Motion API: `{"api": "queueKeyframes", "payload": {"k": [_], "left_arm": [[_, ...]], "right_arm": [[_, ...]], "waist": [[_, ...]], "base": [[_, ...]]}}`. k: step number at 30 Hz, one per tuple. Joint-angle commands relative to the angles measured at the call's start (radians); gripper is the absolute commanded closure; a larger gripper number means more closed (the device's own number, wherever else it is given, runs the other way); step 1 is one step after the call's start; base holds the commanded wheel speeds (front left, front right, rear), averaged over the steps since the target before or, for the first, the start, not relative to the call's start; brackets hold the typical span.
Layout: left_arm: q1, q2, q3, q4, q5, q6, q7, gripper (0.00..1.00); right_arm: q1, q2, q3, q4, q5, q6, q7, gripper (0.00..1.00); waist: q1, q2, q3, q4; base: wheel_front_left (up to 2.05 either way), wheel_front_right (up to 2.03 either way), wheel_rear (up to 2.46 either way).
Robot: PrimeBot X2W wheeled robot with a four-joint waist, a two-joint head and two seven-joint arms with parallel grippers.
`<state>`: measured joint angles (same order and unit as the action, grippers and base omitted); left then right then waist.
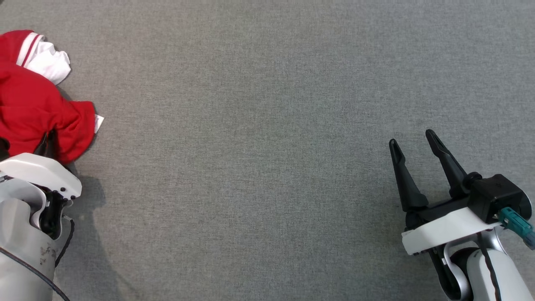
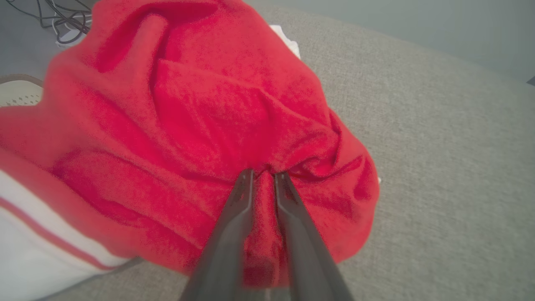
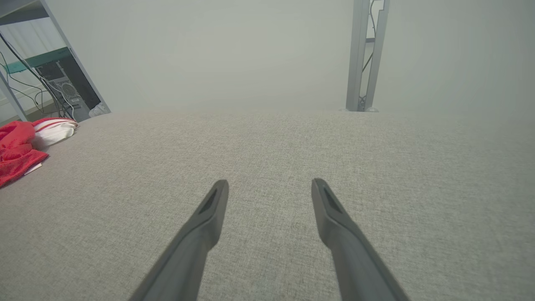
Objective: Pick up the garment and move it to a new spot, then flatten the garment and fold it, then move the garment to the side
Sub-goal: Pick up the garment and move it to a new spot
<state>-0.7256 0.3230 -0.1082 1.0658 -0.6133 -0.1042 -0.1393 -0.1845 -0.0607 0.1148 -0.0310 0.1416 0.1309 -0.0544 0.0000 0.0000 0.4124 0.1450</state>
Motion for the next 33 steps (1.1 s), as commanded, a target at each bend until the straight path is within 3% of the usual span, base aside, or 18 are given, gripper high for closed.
{"api": "queueKeyframes", "payload": {"k": [1,11,22,33], "left_arm": [[-0.019,0.009,-0.006,0.009,0.014,0.001,-0.018,1.00],[0.020,0.048,-0.015,-0.090,0.090,0.040,-0.123,1.00],[0.267,0.068,0.039,-0.476,0.150,0.128,-0.123,1.00],[0.610,0.068,0.054,-0.985,0.164,0.279,-0.013,1.00]], "right_arm": [[0.003,-0.004,-0.003,0.001,0.005,0.000,-0.009,0.00],[0.060,-0.001,-0.020,0.030,0.018,0.000,-0.019,0.00],[0.138,0.004,-0.026,0.047,0.045,0.000,-0.027,0.00],[0.200,0.007,-0.034,0.027,0.061,0.000,-0.021,0.00]], "waist": [[0.0000,0.0000,-0.018,0.007],[0.0000,0.0000,-0.175,0.034],[0.0000,0.0000,-0.332,0.039],[0.0000,0.0000,-0.409,0.035]], "base": [[0.00,0.00,0.00],[0.00,0.00,0.00],[0.00,0.00,0.00],[0.00,0.00,0.00]]}}
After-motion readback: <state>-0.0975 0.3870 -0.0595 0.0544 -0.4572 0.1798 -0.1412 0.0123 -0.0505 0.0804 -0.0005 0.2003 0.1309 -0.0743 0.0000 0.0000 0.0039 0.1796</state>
